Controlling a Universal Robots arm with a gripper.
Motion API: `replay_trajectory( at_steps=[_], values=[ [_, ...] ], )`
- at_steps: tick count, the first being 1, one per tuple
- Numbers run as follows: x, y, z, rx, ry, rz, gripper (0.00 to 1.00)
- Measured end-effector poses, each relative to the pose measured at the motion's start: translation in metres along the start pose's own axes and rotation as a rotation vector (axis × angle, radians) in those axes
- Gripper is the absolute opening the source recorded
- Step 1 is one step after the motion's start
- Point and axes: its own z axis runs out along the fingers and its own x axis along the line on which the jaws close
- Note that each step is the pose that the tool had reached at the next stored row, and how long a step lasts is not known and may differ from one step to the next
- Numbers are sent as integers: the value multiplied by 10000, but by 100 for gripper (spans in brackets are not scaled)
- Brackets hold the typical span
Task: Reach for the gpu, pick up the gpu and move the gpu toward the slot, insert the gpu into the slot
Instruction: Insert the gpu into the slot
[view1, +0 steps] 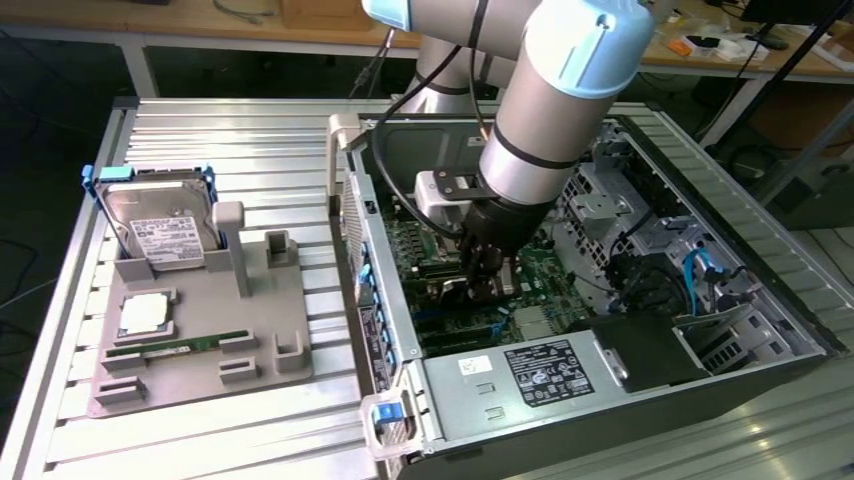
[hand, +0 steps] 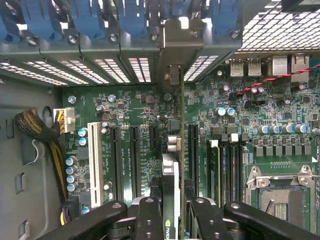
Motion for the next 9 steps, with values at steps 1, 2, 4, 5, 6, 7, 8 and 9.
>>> replay_trajectory(
  at_steps=[1,2,4,5,6,7,8,9],
  values=[
    [0,0,0,1,-1,0,27],
    [0,0,1,1,-2,0,27],
    [0,0,-2,1,-3,0,27],
    [-1,1,-14,5,-14,1,27],
    [-1,3,-69,2,-5,1,27],
    [-1,3,-73,3,-11,0,27],
    [-1,3,-74,4,-12,0,27],
    [-1,3,-75,4,-12,0,27]
  ],
)
